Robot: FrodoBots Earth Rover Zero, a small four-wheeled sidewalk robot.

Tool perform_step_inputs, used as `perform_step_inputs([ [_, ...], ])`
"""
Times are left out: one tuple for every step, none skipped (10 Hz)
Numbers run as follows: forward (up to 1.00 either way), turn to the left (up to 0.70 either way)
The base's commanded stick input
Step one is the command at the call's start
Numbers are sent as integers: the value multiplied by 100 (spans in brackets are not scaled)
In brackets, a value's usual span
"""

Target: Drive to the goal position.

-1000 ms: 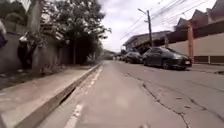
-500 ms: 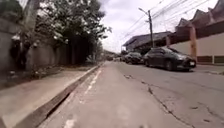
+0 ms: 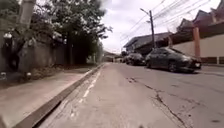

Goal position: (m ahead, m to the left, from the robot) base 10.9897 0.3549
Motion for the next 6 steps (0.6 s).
perform_step_inputs([
  [70, 35],
  [70, 15],
  [70, 0],
  [70, 0],
  [70, 0],
  [70, 0],
])
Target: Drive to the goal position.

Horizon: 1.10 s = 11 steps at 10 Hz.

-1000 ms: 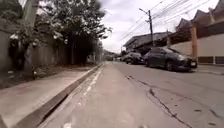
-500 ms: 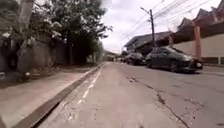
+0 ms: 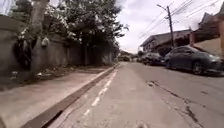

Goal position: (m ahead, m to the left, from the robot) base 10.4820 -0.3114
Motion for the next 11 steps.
perform_step_inputs([
  [70, 0],
  [70, 0],
  [70, 0],
  [70, 0],
  [70, 0],
  [70, -1],
  [70, -2],
  [70, -34],
  [70, -34],
  [70, -34],
  [70, -11],
])
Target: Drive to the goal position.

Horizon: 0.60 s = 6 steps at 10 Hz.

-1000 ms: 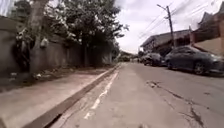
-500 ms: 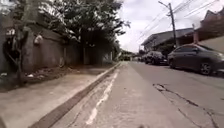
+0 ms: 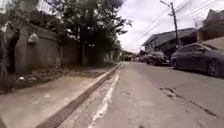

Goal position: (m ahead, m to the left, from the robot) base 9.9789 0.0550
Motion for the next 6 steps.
perform_step_inputs([
  [70, 0],
  [70, 0],
  [70, 0],
  [70, 0],
  [70, 0],
  [70, 0],
])
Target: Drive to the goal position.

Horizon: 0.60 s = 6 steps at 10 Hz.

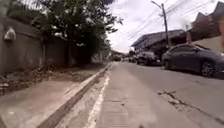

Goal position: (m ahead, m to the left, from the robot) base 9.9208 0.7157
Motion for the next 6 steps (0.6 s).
perform_step_inputs([
  [70, 0],
  [70, 0],
  [70, 0],
  [70, 0],
  [70, 0],
  [70, 0],
])
